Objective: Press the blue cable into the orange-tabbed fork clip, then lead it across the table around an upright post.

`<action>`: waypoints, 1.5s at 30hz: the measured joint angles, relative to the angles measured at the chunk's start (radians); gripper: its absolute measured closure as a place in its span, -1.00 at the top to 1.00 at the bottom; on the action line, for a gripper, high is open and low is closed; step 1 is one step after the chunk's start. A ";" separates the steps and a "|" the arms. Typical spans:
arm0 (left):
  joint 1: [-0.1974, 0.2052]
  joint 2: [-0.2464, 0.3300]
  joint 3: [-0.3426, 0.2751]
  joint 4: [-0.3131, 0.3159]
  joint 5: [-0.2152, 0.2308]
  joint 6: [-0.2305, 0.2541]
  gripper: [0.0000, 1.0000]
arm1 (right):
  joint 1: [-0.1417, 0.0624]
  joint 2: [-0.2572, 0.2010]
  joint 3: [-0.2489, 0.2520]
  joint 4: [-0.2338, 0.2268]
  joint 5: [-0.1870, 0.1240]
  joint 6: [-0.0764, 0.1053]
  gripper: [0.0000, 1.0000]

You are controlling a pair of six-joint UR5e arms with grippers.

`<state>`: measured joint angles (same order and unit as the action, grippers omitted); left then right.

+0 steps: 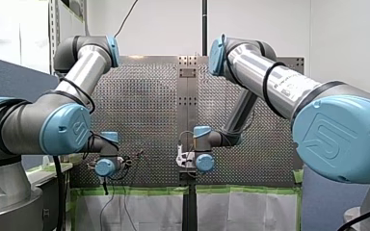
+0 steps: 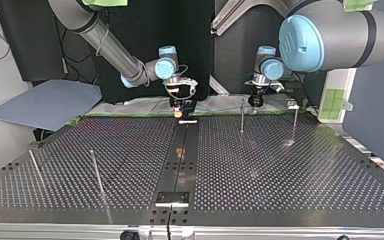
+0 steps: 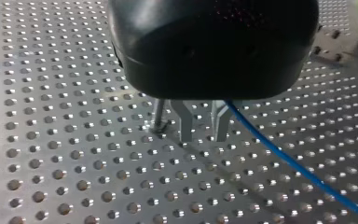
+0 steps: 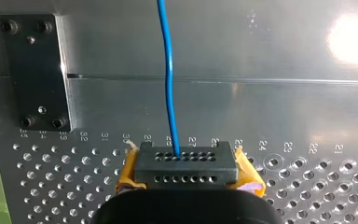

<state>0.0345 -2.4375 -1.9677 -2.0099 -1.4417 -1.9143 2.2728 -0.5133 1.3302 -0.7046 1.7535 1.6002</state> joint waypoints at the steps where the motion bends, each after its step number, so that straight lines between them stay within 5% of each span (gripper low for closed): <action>1: 0.002 0.000 0.000 -0.007 0.004 0.008 0.84 | 0.000 0.000 0.000 0.000 0.000 0.000 -1.00; 2: 0.003 0.000 0.000 -0.015 0.006 0.015 1.00 | 0.001 0.000 0.000 0.000 0.000 0.000 -1.00; 13: 0.020 0.000 -0.001 -0.099 0.017 0.085 1.00 | 0.006 0.000 0.000 0.011 -0.001 -0.002 -1.00; 20: 0.035 0.002 -0.017 -0.136 0.066 0.121 1.00 | 0.007 0.000 0.000 0.020 -0.002 -0.003 -1.00; 36: 0.067 0.043 -0.149 -0.011 0.204 0.158 1.00 | 0.008 0.000 0.000 0.026 -0.003 -0.006 -1.00; 45: 0.065 0.123 -0.229 0.043 0.219 0.157 1.00 | 0.008 0.000 0.000 0.024 -0.003 -0.006 -1.00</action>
<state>0.0995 -2.3146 -2.1965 -1.9670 -1.2227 -1.7572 2.2803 -0.5130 1.3300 -0.6809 1.7505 1.5941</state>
